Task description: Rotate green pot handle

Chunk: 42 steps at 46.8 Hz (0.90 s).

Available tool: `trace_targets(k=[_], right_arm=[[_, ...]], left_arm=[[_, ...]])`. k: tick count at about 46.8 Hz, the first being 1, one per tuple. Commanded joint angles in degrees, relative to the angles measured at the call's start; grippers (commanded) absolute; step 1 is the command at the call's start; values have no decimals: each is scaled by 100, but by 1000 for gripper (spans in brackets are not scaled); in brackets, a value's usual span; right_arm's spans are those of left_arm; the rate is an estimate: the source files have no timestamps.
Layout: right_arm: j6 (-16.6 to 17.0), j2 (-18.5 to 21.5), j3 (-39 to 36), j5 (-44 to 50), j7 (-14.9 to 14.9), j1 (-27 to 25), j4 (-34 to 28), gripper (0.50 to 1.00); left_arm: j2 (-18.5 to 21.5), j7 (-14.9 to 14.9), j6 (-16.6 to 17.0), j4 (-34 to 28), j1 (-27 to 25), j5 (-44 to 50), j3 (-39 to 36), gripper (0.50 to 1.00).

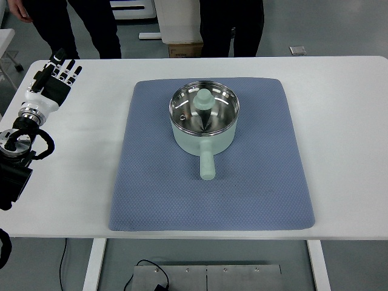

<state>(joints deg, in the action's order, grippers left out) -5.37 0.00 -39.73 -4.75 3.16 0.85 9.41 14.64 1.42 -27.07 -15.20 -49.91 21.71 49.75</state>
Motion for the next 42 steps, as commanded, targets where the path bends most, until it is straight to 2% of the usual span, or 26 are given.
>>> trace_targets(k=[1,5,30,42], right_arm=[[1,0,-9,0,0,3,0,1000],[1,0,0,0,0,3,0,1000],[1,0,0,0,0,3,0,1000],[1,0,0,0,0,3,0,1000]], left_arm=[[-5,7,52,0,-1,0,-9,1000],[12,68,228,0,-1,-17,0,1000],[-23,77,290,0,-80,-53,0,1000],[-49,77,518,-9,-177,-272,-9,1000]])
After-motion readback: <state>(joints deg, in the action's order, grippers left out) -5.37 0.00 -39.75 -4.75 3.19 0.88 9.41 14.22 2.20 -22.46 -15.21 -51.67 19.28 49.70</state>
